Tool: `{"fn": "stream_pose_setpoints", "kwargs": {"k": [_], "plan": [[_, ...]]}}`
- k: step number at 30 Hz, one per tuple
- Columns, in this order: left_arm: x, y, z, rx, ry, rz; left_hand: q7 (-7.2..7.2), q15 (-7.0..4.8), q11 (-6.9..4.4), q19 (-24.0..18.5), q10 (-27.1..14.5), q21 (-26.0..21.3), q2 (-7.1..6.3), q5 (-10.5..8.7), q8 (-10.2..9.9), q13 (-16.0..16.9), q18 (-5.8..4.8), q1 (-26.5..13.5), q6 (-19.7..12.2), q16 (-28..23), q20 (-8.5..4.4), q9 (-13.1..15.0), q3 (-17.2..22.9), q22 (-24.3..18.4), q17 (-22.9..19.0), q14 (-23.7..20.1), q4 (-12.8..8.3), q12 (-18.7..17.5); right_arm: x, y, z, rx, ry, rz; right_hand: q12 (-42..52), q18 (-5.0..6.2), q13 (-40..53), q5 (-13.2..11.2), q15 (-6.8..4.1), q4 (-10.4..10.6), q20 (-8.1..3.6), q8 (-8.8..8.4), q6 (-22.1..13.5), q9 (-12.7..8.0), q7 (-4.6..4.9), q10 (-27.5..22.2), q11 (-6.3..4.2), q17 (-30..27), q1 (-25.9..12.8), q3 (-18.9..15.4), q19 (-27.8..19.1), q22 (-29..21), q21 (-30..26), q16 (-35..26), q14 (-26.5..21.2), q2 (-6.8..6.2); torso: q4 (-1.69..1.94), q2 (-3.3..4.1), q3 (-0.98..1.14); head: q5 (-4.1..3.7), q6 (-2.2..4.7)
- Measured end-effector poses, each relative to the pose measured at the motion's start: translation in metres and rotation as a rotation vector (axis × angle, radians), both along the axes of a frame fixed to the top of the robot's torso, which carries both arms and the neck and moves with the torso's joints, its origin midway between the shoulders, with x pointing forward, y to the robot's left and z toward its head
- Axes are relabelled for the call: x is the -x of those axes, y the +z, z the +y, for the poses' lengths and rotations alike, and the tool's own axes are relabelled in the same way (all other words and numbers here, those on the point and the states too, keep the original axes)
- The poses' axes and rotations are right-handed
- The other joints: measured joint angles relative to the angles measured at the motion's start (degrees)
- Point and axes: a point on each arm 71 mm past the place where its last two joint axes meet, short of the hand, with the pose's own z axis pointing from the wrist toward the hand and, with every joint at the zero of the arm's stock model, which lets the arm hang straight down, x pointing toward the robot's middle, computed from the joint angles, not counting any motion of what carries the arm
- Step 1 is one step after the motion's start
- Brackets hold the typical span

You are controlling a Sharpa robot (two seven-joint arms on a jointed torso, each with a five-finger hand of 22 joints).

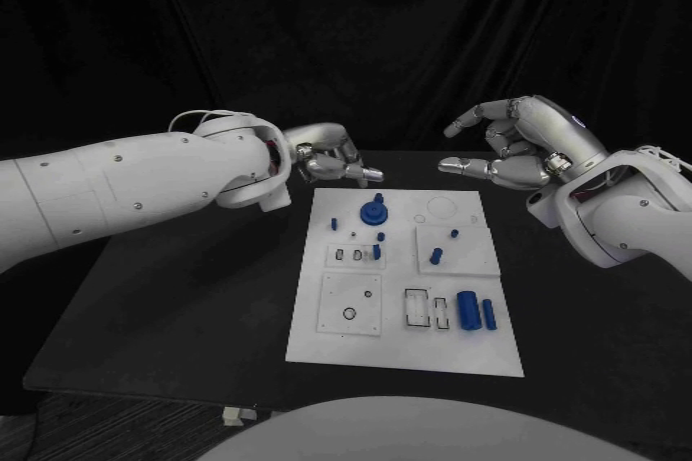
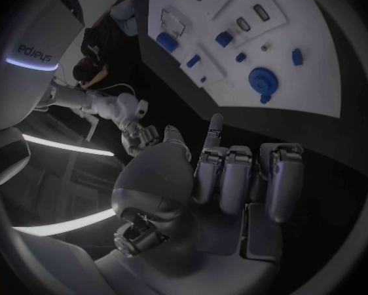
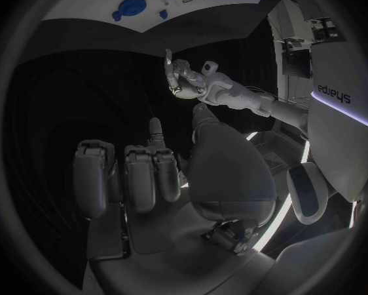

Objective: Assemble the parts on the task board

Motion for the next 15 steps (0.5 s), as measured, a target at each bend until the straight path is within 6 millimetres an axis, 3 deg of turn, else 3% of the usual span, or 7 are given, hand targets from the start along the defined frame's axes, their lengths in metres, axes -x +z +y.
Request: {"fn": "stream_pose_setpoints", "kwargs": {"k": [3,15], "plan": [[0.000,-0.008,-0.019,-0.149,-0.013,0.043,-0.72,-0.50,-0.45,0.09,-0.01,0.87,0.36,1.24,0.56,0.01,-0.37,-0.35,1.78,0.00,-0.10,1.02,-0.22,0.01,0.00,-0.10,-0.07,0.00,0.001,-0.008,-0.002,0.001,-0.011,0.027,0.00,0.00,0.00,1.09,0.00,0.08,0.00,0.00,0.43,-0.14,0.03,0.00,0.00,0.00,0.46,0.38,0.00,0.00,0.00,0.00,0.00,0.50,-0.17,-0.24,0.12,0.16,0.00],[0.004,-0.025,-0.062,-0.547,0.014,0.140,-1.89,-1.71,-1.74,0.18,-0.05,1.40,0.77,1.27,1.35,0.07,-0.35,0.06,4.61,0.00,-1.24,3.09,0.22,0.00,-0.01,-0.10,-0.15,0.00,0.002,-0.031,0.000,0.025,-0.027,0.131,0.00,-0.01,0.00,2.82,0.00,-0.08,0.00,0.00,1.33,-0.39,0.12,0.21,0.21,0.00,0.96,0.54,0.00,-0.01,0.00,0.00,0.00,0.99,-0.76,-0.48,0.56,0.91,0.00]]}}
